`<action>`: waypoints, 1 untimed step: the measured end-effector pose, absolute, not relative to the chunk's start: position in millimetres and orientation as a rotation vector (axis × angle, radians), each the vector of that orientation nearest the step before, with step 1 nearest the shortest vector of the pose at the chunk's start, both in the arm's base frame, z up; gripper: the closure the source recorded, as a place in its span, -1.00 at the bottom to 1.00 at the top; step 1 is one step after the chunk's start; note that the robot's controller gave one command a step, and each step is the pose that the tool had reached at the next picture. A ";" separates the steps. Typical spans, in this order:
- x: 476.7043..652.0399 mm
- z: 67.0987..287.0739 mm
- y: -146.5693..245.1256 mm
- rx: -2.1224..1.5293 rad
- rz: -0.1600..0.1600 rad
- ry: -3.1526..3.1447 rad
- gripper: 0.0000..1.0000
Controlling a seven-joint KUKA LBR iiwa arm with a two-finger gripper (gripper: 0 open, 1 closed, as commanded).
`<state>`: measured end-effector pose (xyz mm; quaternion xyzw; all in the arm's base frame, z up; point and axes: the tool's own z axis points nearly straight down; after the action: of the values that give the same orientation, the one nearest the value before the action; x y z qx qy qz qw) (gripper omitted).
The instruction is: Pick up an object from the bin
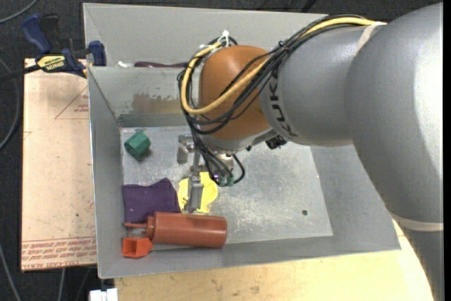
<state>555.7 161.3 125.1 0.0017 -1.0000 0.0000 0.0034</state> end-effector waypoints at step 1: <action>557.3 129.9 160.5 0.000 -0.002 -3.142 -1.00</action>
Offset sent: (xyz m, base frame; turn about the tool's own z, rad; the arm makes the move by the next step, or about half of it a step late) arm -0.0215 0.0581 -0.0551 0.0853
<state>557.3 160.5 129.9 0.0001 -1.0000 -0.0007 0.0000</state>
